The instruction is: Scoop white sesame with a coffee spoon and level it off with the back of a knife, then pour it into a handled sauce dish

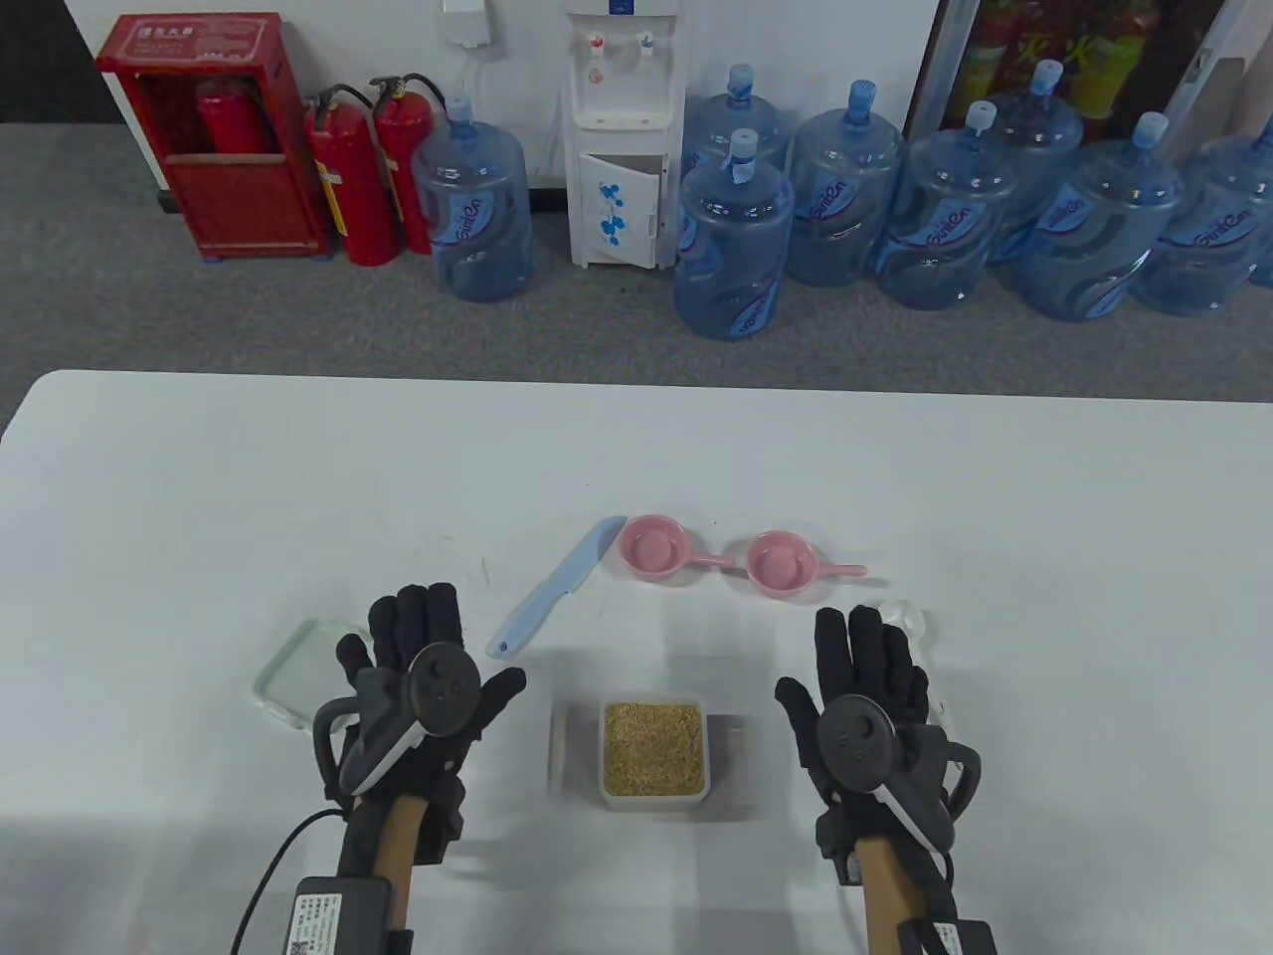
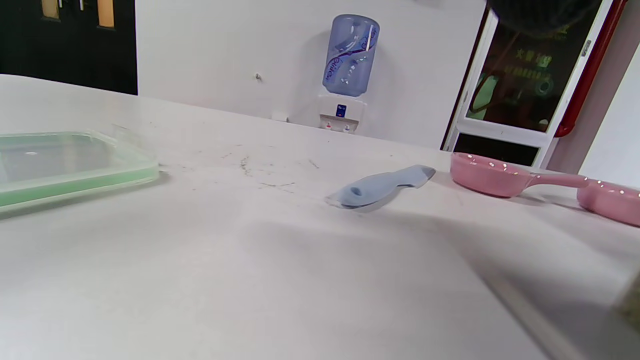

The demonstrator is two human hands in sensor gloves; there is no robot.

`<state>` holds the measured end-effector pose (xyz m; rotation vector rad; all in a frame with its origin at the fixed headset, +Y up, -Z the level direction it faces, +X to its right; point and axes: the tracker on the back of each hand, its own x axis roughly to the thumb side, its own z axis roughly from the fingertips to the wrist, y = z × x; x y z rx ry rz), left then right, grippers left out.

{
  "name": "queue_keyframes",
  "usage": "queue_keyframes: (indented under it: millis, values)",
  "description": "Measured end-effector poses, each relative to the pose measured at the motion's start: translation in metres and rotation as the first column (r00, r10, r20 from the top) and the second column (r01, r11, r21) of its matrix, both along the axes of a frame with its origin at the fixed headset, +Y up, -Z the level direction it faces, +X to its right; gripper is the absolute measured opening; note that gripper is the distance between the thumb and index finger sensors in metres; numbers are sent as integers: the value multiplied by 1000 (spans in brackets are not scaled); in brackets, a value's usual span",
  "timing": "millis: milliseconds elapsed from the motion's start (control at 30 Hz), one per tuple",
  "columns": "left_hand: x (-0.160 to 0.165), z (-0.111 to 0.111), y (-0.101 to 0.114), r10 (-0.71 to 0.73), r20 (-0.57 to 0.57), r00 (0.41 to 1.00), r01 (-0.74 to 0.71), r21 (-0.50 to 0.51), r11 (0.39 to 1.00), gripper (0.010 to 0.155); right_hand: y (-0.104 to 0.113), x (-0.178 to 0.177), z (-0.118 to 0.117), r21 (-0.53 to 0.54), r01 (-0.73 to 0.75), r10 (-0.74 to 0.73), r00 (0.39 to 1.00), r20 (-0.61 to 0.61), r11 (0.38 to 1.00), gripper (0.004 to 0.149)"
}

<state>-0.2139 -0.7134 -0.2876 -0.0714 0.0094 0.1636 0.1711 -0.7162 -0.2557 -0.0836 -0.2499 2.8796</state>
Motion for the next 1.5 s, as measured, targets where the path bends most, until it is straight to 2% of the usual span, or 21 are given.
queue_keyframes:
  millis: [100,233,400,500,600,700,833,900,967,1067,1267,1500]
  values:
    - [-5,-1,-5,12,-8,1000,-12,11,1000,99,-2,-6,-1,-37,15,-15,1000,-10,999,77]
    - [-7,-1,-8,-12,-7,1000,12,-3,1000,99,10,-3,-8,-42,38,-37,999,28,998,79]
    - [-5,-1,-8,35,-1,999,-35,-13,999,99,41,38,-26,-42,-27,35,979,200,999,78]
    - [-6,-2,-8,24,-3,1000,-24,-11,1000,99,45,66,-35,-101,9,22,953,303,995,73]
    - [-10,-2,-11,39,-12,999,-39,-13,999,99,30,87,-42,-198,40,36,929,367,979,64]
    - [-12,-3,-12,38,-20,999,-38,-18,999,99,3,96,-46,-361,-32,170,919,357,932,63]
    - [-12,-3,-13,41,-2,999,-41,-1,999,98,-21,100,-48,-443,-31,224,892,392,896,61]
    - [-12,-4,-14,61,9,998,-61,-12,998,98,-31,103,-48,-451,3,209,883,420,892,57]
    - [-11,-4,-15,64,15,998,-64,-18,998,99,-32,104,-49,-408,-33,222,877,427,912,51]
    - [-11,-4,-15,54,21,998,-54,-25,998,99,-33,106,-48,-408,-27,222,871,438,912,45]
    - [-12,-4,-15,104,50,993,-103,-22,994,98,-38,115,-43,-341,105,76,875,478,934,42]
    - [-7,-4,-16,86,83,993,-84,-28,996,97,-33,116,-35,-314,132,13,908,419,940,40]
